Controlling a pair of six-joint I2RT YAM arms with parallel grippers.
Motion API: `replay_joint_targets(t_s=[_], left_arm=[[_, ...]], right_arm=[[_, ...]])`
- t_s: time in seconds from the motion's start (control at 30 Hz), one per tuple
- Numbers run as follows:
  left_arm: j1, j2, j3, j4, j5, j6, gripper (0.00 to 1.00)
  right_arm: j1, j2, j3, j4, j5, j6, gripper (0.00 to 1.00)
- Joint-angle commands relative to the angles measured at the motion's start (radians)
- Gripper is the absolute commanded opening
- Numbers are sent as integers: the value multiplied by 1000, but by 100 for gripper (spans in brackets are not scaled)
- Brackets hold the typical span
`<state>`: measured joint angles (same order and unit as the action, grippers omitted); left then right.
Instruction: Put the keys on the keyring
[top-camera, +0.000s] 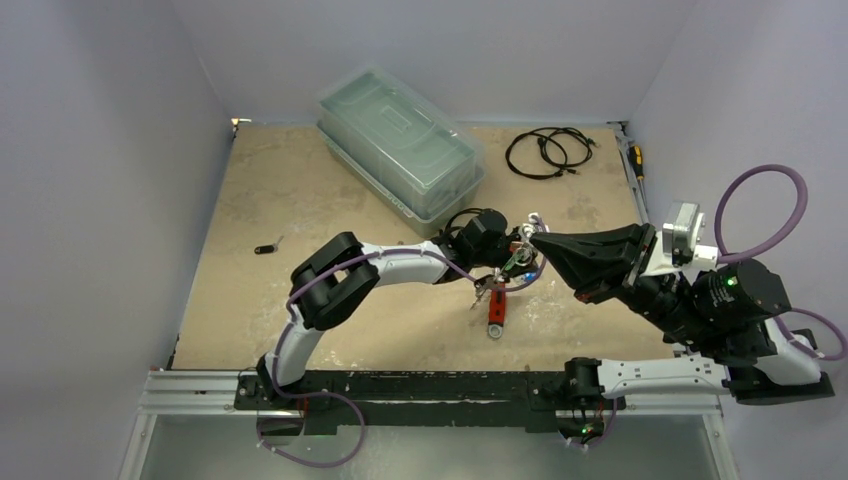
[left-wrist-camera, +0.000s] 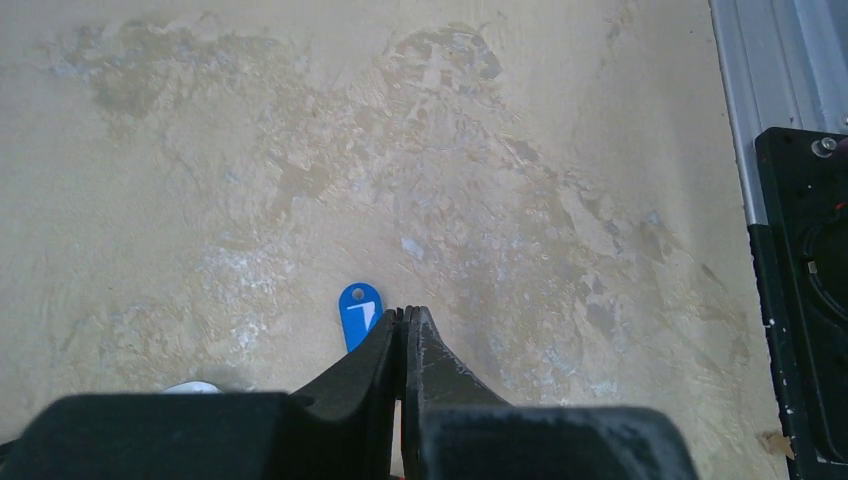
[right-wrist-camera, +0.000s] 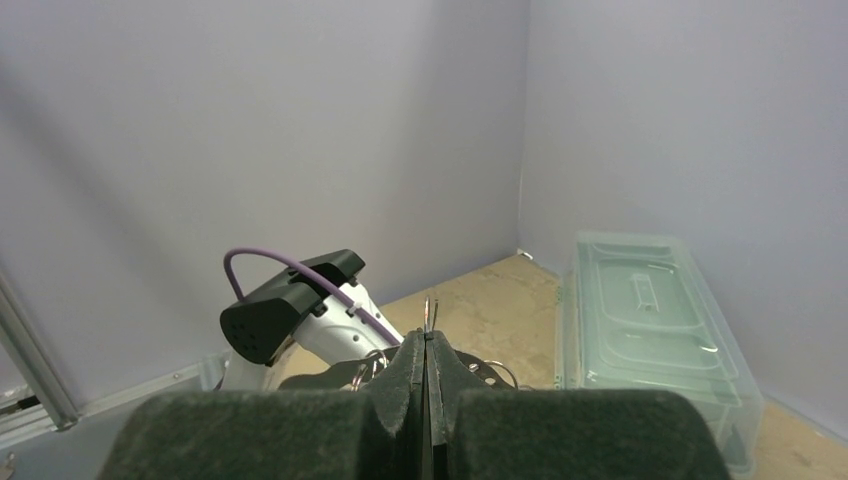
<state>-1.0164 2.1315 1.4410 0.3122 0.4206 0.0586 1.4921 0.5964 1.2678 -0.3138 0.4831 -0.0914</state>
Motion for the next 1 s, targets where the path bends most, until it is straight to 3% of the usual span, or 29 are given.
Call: replay_joint_targets(t_s=[0.0, 0.1, 0.17, 0.3, 0.6, 0.97], left_arm=[[3, -56, -23, 22, -66, 6, 4], [-8, -37, -14, -21, -112, 68, 31], [-20, -13, 28, -106, -123, 142, 37], [-44, 36, 119, -282, -180, 363, 40], [-68, 33, 16, -240, -143, 711, 48], [-77, 78, -10, -131, -108, 783, 42]], right_arm=[[2, 13, -3, 86, 9, -8, 0], [2, 17, -7, 89, 9, -7, 0], [2, 21, -6, 87, 12, -7, 0], [2, 23, -4, 88, 14, -7, 0], [2, 27, -3, 84, 14, -7, 0], [2, 28, -4, 77, 13, -5, 0]])
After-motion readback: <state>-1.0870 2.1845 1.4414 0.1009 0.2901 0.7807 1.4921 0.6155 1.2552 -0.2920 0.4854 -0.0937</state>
